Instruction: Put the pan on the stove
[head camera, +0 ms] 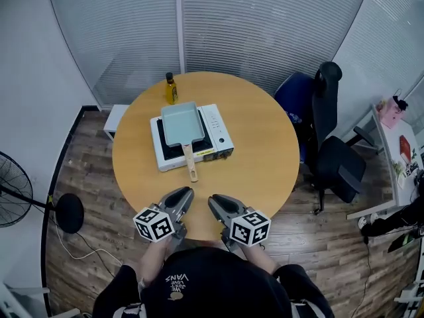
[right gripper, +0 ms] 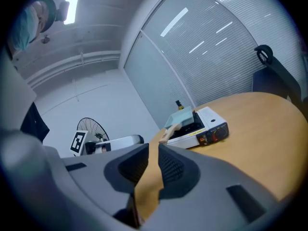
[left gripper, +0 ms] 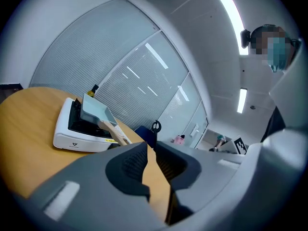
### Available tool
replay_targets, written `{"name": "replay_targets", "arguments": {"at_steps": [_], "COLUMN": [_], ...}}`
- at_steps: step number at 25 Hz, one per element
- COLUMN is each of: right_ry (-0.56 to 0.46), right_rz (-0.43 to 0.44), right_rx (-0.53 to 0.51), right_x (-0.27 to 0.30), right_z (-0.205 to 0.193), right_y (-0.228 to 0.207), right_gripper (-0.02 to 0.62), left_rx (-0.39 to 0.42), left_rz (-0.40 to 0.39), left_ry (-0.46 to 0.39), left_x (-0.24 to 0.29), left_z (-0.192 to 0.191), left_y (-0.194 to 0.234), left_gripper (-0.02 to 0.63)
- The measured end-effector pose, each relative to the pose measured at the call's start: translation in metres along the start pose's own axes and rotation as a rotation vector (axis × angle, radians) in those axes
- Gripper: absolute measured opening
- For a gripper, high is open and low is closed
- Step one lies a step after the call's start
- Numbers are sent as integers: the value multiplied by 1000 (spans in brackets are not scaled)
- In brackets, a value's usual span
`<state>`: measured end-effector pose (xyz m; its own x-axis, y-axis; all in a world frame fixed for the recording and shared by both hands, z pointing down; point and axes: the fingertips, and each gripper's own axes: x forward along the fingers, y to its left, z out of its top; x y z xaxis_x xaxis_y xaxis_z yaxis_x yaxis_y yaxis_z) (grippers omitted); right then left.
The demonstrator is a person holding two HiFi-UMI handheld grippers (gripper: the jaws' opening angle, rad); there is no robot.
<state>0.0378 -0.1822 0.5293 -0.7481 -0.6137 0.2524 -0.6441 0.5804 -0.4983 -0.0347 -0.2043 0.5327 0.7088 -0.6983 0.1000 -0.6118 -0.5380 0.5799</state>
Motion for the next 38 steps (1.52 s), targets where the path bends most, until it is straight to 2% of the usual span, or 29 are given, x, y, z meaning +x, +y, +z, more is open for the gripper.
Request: {"name": "replay_targets", "arguments": {"at_steps": [6, 12, 23, 38], "right_ry": [-5, -4, 37, 57], "right_rz": [-2, -11, -60, -83], "right_rx": [-1, -5, -7, -27], "right_x": [-22, -46, -73, -80], "right_z": [-12, -23, -51, -59], "right_y": [5, 5, -4, -8], "right_gripper": [59, 44, 23, 14], "left_rx": [42, 30, 27, 28], "left_rz": [-23, -33, 24, 21], "left_ry": [23, 51, 93, 97], "left_x": [-10, -15, -15, -19], "left_z": [-16, -37, -72, -81], "left_y": [-24, -42, -55, -67], "left_gripper": [9, 9, 9, 9]}}
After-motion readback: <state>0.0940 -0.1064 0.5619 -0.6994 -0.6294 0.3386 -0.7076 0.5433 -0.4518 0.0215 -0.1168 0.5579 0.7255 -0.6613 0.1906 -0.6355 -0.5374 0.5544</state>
